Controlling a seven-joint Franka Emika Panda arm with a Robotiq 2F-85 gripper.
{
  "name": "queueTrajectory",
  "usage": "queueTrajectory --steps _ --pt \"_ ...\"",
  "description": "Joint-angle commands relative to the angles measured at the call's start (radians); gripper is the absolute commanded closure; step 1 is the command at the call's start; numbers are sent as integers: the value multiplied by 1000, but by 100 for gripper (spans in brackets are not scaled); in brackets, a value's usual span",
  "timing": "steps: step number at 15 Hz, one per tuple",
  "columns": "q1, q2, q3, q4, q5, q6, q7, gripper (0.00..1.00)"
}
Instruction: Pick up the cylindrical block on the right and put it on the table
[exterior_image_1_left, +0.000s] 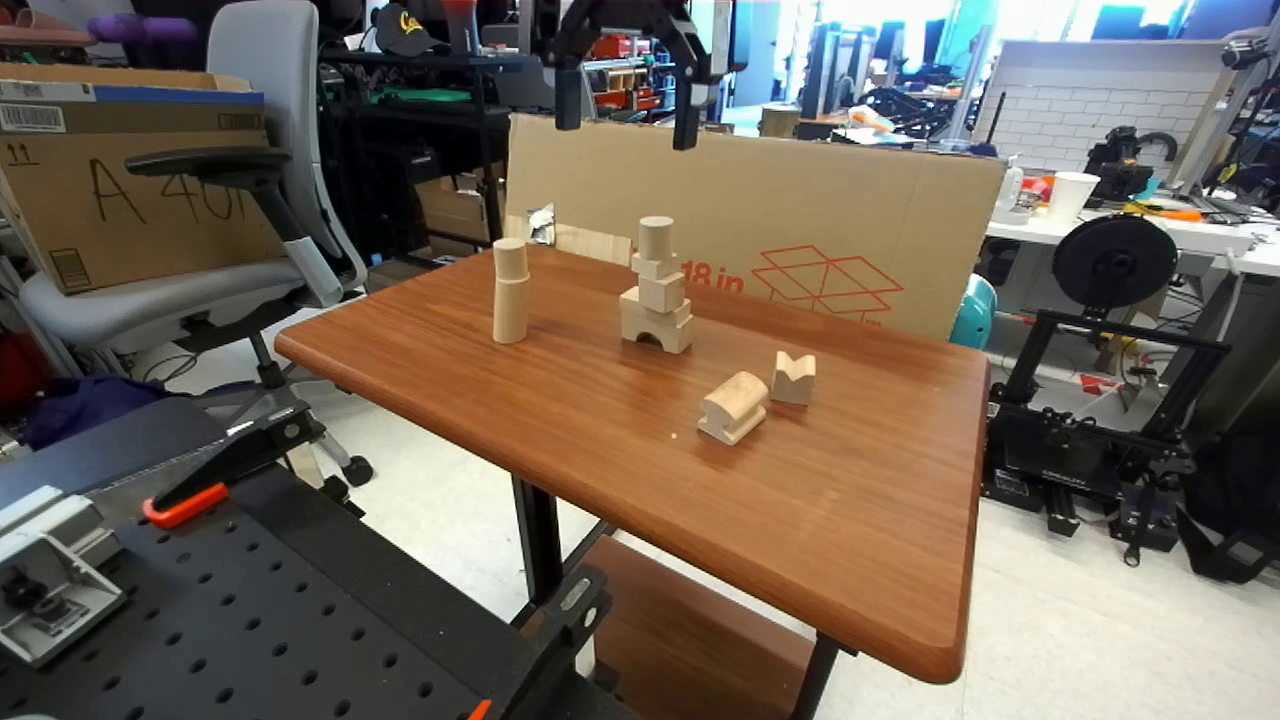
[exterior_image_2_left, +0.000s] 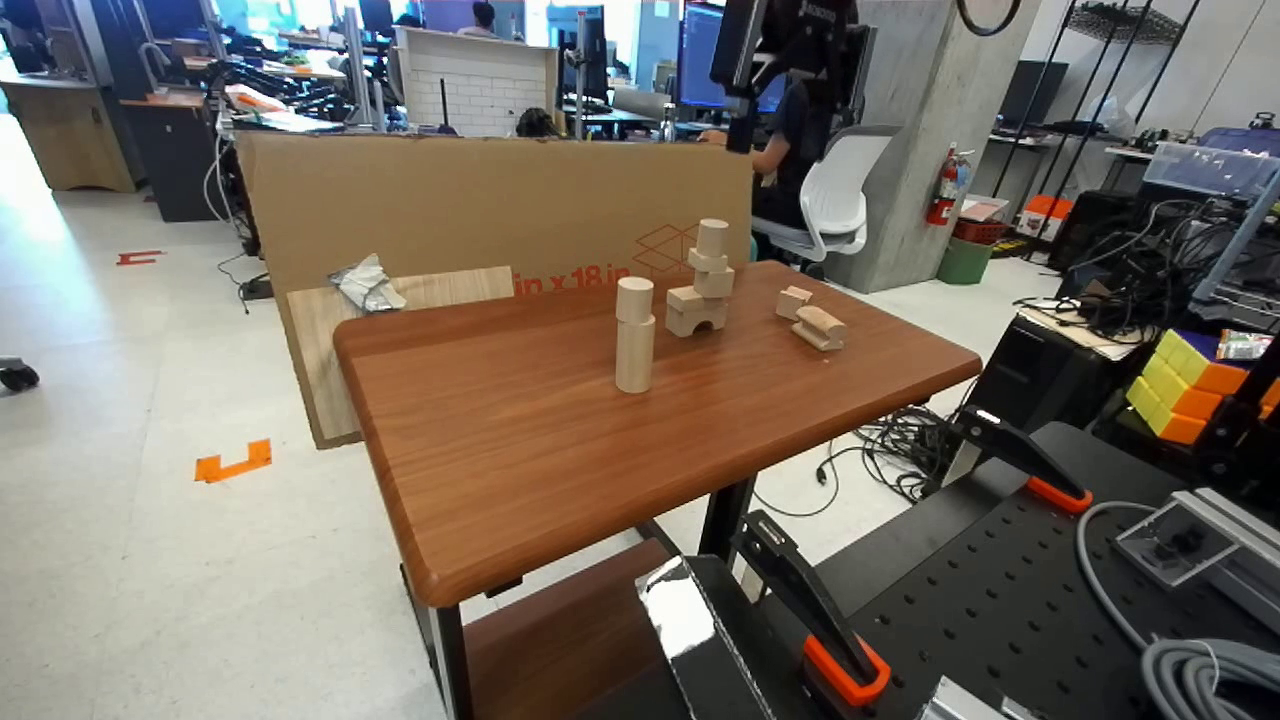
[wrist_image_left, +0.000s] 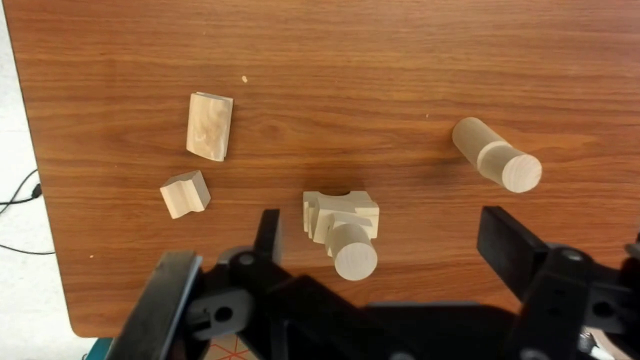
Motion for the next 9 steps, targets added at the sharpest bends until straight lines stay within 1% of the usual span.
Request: queueTrajectory --steps 1,4,9 --pt "-14 77 3 68 -1 -13 -2 0" --pt "-21 119 6 105 10 -29 2 0" --pt "-20 181 8 159 -2 -25 17 0"
